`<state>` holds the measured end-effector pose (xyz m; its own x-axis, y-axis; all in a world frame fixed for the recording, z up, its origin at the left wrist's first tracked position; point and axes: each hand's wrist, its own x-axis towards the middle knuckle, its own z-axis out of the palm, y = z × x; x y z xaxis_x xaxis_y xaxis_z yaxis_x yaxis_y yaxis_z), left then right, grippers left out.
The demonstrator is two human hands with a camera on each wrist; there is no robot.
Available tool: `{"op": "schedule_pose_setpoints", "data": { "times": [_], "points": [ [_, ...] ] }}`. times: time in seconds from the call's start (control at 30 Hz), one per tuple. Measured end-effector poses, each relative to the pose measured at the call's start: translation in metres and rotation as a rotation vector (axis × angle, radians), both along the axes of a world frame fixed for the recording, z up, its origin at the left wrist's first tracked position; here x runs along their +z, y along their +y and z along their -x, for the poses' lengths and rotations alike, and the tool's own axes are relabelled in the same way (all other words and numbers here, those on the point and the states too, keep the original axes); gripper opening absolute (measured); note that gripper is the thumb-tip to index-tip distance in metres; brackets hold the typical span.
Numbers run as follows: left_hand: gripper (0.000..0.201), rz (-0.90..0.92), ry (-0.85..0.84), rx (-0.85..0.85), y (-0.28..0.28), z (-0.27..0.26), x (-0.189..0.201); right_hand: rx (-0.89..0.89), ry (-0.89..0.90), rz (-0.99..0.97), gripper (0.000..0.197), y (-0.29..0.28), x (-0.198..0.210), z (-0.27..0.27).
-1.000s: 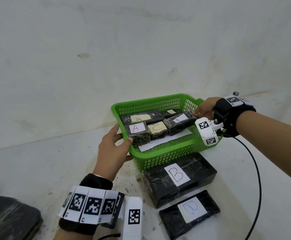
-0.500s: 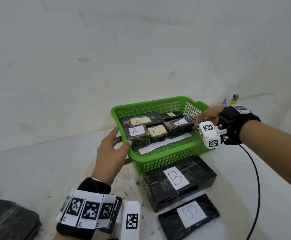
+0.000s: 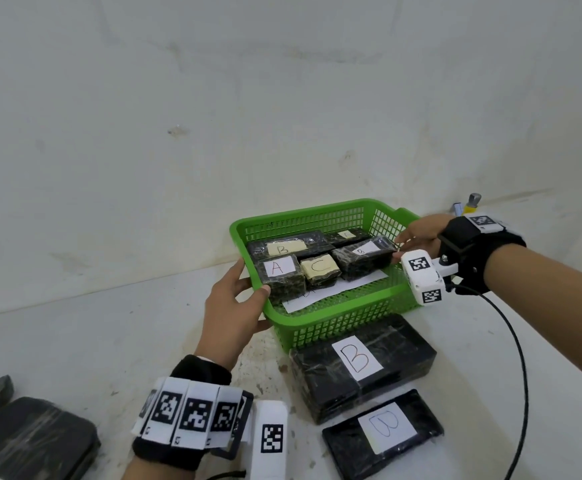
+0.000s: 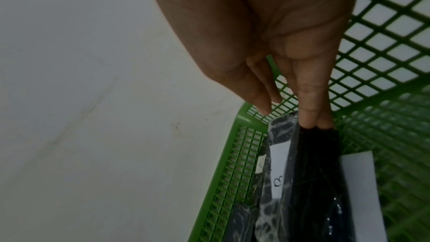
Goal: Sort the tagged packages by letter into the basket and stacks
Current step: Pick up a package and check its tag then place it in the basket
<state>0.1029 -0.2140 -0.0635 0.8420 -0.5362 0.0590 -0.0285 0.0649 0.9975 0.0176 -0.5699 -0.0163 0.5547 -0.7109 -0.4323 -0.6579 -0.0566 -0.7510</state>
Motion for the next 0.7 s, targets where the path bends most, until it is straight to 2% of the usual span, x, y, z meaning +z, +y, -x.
{"op": "schedule_pose_setpoints", "data": {
  "times": [0.1,0.2,0.27,0.33,0.43,0.57,0.7],
  "points": [
    [0.059,-0.008,0.046,0.012,0.0,0.001,0.0,-0.005,-0.047,0.075,0.01,0.02,0.015,0.011],
    [0.051,-0.029,0.087,0.041,0.007,0.009,0.001,-0.007,-0.081,0.281,0.005,0.052,0.032,0.016],
    [0.049,-0.054,0.101,0.08,0.015,0.017,0.002,0.013,-0.108,0.424,0.019,0.077,0.042,0.019],
    [0.043,-0.078,0.086,0.116,0.026,0.026,0.003,0.032,-0.163,0.496,0.024,0.109,0.05,0.021],
    [0.031,-0.099,0.059,0.155,0.059,0.044,0.006,0.138,-0.263,0.418,0.017,0.162,0.061,0.03],
    [0.016,-0.171,0.005,0.2,0.12,0.075,0.01,0.327,-0.302,0.256,0.006,0.239,0.061,0.041],
    [0.012,-0.213,-0.092,0.288,0.187,0.099,0.016,0.491,-0.29,0.123,0.011,0.315,0.041,0.043]
  ]
}}
